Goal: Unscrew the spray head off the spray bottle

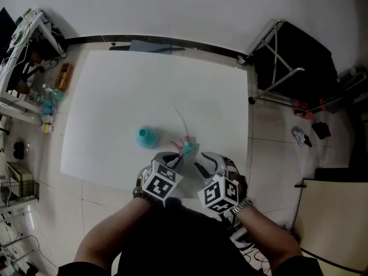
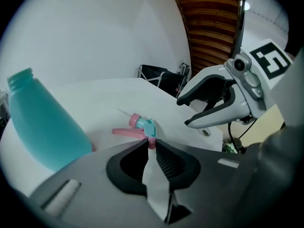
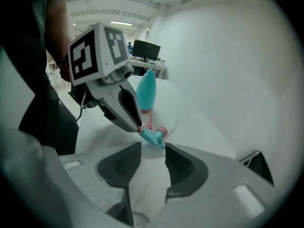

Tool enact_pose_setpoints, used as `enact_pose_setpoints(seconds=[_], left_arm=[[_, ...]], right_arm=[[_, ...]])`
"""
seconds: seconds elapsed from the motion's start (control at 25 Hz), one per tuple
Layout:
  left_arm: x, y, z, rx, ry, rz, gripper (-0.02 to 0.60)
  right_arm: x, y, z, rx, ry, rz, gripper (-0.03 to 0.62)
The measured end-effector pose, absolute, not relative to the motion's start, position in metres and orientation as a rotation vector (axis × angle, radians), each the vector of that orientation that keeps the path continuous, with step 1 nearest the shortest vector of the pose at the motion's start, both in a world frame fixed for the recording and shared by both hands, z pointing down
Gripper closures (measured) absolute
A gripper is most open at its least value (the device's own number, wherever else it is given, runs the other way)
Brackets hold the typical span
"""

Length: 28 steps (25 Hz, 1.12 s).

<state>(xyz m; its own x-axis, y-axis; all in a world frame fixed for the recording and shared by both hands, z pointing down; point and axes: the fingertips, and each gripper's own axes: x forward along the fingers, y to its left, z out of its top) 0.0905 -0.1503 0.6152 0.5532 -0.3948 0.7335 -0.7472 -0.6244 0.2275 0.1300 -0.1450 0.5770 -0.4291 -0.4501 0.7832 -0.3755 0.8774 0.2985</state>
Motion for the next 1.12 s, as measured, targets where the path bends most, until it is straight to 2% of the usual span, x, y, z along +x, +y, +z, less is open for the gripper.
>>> enact_pose_setpoints(seconds=[0.56,1.12], left_arm=[[0.100,-0.151,0.569,2.180,-0.823,0.641,0.511],[0.104,-0.145,0.536,2.051,-0.732,0.407,0.511]], right_arm=[[0.126,-0.155,0.583,0.473,-1.859,-0.631,0.425],[0.116,-0.157,0.568,0.366,-1.767,-0.964,0.425]])
